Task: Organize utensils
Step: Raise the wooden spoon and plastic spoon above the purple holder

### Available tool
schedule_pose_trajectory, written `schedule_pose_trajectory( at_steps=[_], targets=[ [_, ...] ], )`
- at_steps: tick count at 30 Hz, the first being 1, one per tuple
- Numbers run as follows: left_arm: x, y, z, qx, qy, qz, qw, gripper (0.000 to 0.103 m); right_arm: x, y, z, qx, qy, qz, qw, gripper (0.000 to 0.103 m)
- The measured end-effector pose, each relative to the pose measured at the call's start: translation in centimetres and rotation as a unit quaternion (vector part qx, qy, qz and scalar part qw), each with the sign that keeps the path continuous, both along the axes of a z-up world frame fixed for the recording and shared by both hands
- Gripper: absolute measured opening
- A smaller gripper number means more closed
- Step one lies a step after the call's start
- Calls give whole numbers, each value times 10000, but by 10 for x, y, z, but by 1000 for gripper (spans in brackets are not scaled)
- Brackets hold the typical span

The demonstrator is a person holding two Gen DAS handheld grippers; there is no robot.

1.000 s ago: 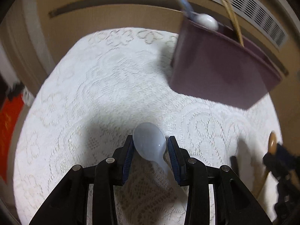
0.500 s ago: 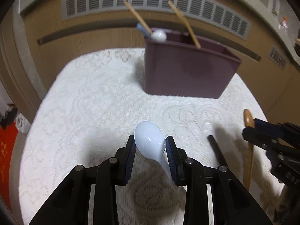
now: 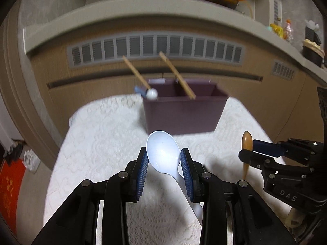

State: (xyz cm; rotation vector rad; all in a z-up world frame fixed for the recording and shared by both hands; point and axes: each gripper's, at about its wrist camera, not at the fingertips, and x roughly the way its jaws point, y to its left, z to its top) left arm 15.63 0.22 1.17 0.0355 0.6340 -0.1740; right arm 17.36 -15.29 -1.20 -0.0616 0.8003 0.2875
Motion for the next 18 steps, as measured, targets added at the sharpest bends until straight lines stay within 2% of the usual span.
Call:
schedule_pose_trajectory(
  at_steps=[4,6,10,14,18],
  targets=[
    [3,4,52,-138,-533,-223,9982,33,-7,-4,39,89,-473,61,9988,28],
    [7,5,83,-234,-853,-295,9956,33,-6,-4,72,19,-910,73,9958,28],
    [20,7,144,-350,-1592,-413,9858,33,1,-5,133,-22,-1701,44,9854,28],
    [42,4,170,-403,-1942,-501,9789,33,22,-6,175,-36,-2247,-82,9744,28],
    [69,0,173,-324,-2122,-388,9759,34,50,-2,185,-124,-2433,-187,9697,28]
  ],
)
